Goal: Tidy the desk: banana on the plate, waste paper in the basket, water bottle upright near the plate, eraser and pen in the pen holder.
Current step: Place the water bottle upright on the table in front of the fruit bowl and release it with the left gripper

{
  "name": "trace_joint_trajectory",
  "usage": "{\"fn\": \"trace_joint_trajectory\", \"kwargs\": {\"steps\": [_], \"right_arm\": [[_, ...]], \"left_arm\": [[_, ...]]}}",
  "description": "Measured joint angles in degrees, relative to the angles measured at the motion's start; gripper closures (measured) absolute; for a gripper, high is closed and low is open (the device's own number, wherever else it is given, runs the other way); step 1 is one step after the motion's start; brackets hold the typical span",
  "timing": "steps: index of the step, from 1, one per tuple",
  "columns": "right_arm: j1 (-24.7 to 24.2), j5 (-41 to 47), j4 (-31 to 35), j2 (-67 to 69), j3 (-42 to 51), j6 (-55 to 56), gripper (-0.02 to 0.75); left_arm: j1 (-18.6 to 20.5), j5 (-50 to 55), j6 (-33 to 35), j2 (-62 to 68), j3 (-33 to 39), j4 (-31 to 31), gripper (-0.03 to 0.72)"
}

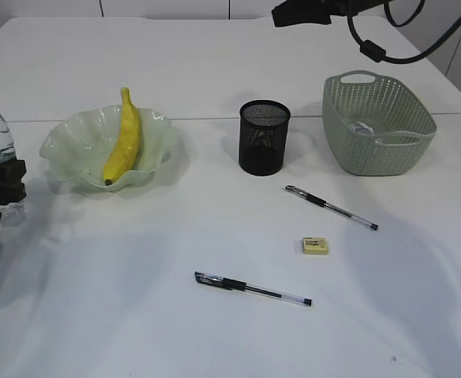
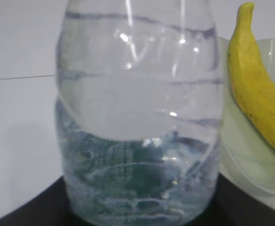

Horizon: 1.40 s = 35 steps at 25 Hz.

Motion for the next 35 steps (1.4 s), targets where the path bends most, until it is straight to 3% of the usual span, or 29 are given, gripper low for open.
{"fn": "trace_joint_trajectory", "kwargs": {"steps": [11,28,35], "right_arm": [[0.0,0.0,-0.1,0.0,0.0,-0.8,0.151],[0.0,0.1,-0.1,0.0,0.0,-0.9,0.151],[0.0,0.1,-0.1,0.0,0.0,-0.9,0.152]], "left_arm": [[1.4,-1.7,0.0,4.5,-4.1,-0.2,0.310],[1.5,-4.2,0.0,6.0,-4.6,2.1,0.310],[1.5,-4.2,0.0,6.0,-4.6,-0.5,0.310]]}}
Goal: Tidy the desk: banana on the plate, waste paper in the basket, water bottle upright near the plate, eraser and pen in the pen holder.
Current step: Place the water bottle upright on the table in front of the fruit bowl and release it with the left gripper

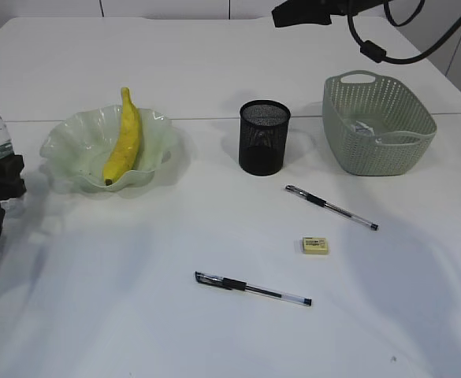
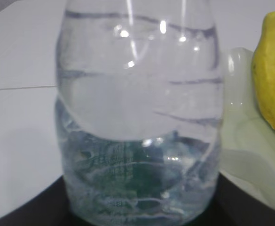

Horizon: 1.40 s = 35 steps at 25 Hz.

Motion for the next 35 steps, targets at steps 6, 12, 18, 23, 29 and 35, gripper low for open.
{"fn": "trace_joint_trajectory", "kwargs": {"steps": [6,12,18,23,29,35], "right_arm": [[0.0,0.0,0.0,0.0,0.0,0.0,0.152],[0.0,0.0,0.0,0.0,0.0,0.0,0.151],[0.0,0.0,0.0,0.0,0.0,0.0,0.152],[0.0,0.0,0.0,0.0,0.0,0.0,0.152],[0.0,0.2,0.0,0.0,0.0,0.0,0.152],[0.0,0.2,0.0,0.0,0.0,0.0,0.152]], "left_arm": [[0.0,0.0,0.0,0.1,0.0,-4.8,0.310],[0.0,0.0,0.0,0.1,0.0,-5.3,0.310],[0.0,0.0,0.0,0.1,0.0,-5.8,0.310],[0.0,0.0,0.1,0.1,0.0,-6.6,0.310],[0.0,1.5,0.1,0.3,-1.7,-6.8,0.310],[0.0,1.7,0.1,0.4,-2.1,-6.9,0.310]]}}
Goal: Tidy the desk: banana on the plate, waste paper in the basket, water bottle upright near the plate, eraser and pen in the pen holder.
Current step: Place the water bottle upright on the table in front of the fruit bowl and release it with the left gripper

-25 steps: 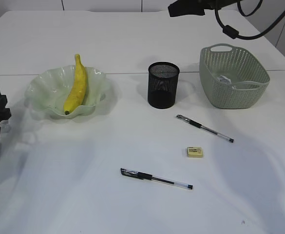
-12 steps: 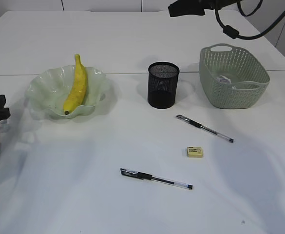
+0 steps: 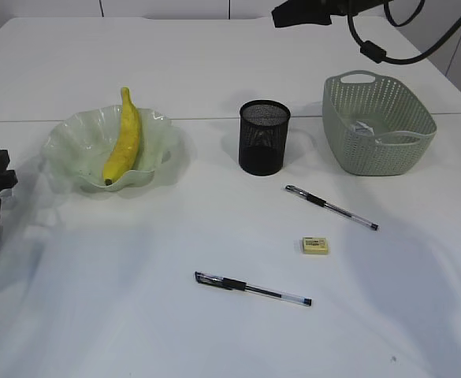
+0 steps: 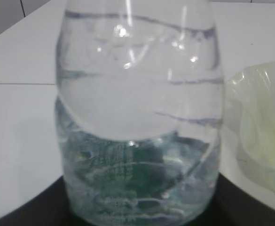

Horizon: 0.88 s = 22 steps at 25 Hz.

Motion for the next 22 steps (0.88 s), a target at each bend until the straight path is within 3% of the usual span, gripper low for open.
{"fn": "trace_joint_trajectory", "kwargs": {"steps": [22], "right_arm": [[0.0,0.0,0.0,0.0,0.0,0.0,0.153]], "left_arm": [[0.0,0.1,0.2,0.0,0.0,-2.3,0.282]]}}
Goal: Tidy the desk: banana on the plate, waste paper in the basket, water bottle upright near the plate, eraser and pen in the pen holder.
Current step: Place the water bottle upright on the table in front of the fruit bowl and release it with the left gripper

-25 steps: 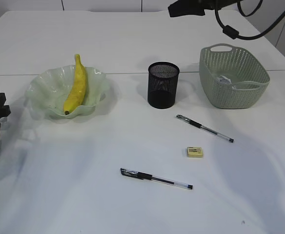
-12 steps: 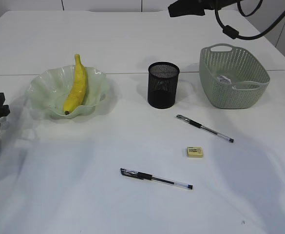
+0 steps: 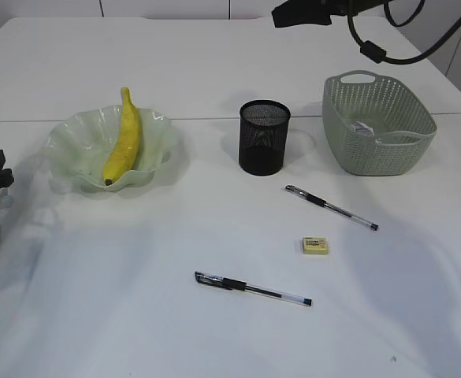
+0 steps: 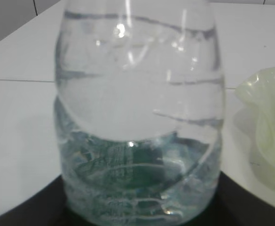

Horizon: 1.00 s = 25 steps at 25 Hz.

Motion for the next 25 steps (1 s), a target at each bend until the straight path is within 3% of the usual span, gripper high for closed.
{"fn": "trace_joint_trajectory", "kwargs": {"steps": [25], "right_arm": [[0.0,0.0,0.0,0.0,0.0,-0.1,0.153]], "left_arm": [[0.0,0.9,0.2,0.5,-1.5,0.0,0.281]]}}
